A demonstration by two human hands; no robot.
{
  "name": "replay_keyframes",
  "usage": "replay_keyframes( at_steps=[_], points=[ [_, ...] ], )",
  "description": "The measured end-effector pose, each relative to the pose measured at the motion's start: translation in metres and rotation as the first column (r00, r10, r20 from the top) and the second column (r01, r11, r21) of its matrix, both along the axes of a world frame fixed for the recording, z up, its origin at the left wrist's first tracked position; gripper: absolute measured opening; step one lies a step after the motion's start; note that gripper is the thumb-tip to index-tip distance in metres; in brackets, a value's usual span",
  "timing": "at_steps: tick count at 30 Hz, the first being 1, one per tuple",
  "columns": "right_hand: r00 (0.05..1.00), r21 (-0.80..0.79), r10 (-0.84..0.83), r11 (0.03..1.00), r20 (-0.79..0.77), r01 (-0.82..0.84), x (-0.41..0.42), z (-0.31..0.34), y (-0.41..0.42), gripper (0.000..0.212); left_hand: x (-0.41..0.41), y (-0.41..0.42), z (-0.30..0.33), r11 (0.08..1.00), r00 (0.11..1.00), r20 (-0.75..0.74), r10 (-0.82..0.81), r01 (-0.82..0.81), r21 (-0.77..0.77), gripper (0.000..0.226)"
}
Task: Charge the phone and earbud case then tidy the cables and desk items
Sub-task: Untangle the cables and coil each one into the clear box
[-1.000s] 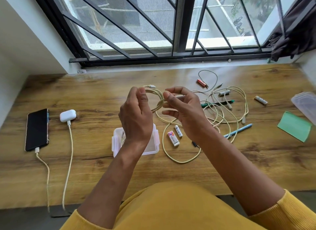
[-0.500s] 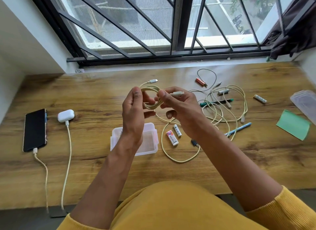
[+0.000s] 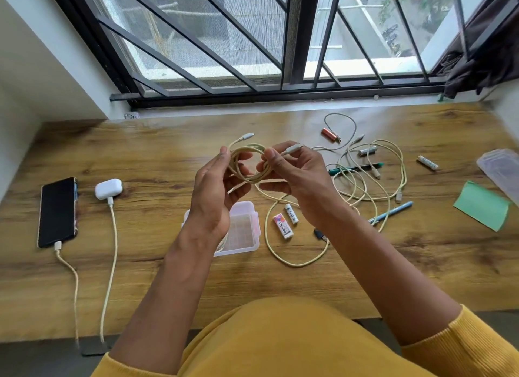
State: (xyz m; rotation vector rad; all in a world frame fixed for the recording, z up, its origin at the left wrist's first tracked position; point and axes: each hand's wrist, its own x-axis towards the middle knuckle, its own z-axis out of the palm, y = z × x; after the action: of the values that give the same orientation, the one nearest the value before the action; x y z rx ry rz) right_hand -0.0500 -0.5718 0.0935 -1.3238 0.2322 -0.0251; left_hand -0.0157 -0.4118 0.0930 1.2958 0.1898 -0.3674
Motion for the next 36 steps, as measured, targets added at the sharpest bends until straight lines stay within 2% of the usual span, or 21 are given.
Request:
replay_keyframes(
  at_steps=[7, 11, 15, 19, 24, 29, 32, 36],
  points=[
    [1.0, 0.069, -0.003, 0.998, -0.008, 0.004, -0.001, -0.003, 0.011, 0.014, 0.005, 0.0, -0.001, 0.995, 0.996, 0.029, 0.087, -0.089, 0.051, 0.036],
    [1.0, 0.072, -0.002, 0.997, 0.004, 0.002, -0.001, -0.003, 0.009, 0.016, 0.006, 0.007, 0.002, 0.99, 0.998, 0.018, -0.056, 0.053, 0.134, 0.044],
    [1.0, 0.035, 0.029, 0.999, 0.003, -0.029, 0.0, -0.004, 0.008, 0.018, 0.007, 0.008, 0.0, 0.99, 0.991, -0.062, -0.116, 0.121, 0.078, 0.053],
    [0.998, -0.013, 0.058, 0.998, 0.025, -0.058, 0.0, -0.004, 0.011, 0.014, 0.009, 0.005, -0.002, 0.997, 0.989, -0.132, -0.067, 0.061, -0.049, 0.046],
    [0.995, -0.043, 0.065, 0.997, 0.071, -0.062, -0.001, -0.003, 0.005, 0.01, 0.012, 0.012, -0.006, 0.997, 0.989, -0.133, -0.06, 0.053, -0.056, 0.037],
    [0.992, -0.096, 0.046, 0.995, 0.114, -0.035, -0.001, -0.003, 0.003, 0.011, 0.01, 0.007, -0.011, 0.993, 0.991, -0.116, 0.068, -0.079, -0.089, 0.016],
    [0.992, -0.114, 0.047, 0.993, 0.12, -0.033, 0.001, -0.004, 0.0, 0.016, 0.01, 0.004, -0.013, 0.983, 0.984, -0.097, 0.148, -0.158, -0.095, 0.023],
    [0.992, -0.124, 0.039, 0.992, 0.121, -0.024, 0.002, -0.004, -0.001, 0.017, 0.008, 0.002, -0.01, 0.987, 0.988, -0.034, 0.149, -0.151, -0.055, 0.011]
  ],
)
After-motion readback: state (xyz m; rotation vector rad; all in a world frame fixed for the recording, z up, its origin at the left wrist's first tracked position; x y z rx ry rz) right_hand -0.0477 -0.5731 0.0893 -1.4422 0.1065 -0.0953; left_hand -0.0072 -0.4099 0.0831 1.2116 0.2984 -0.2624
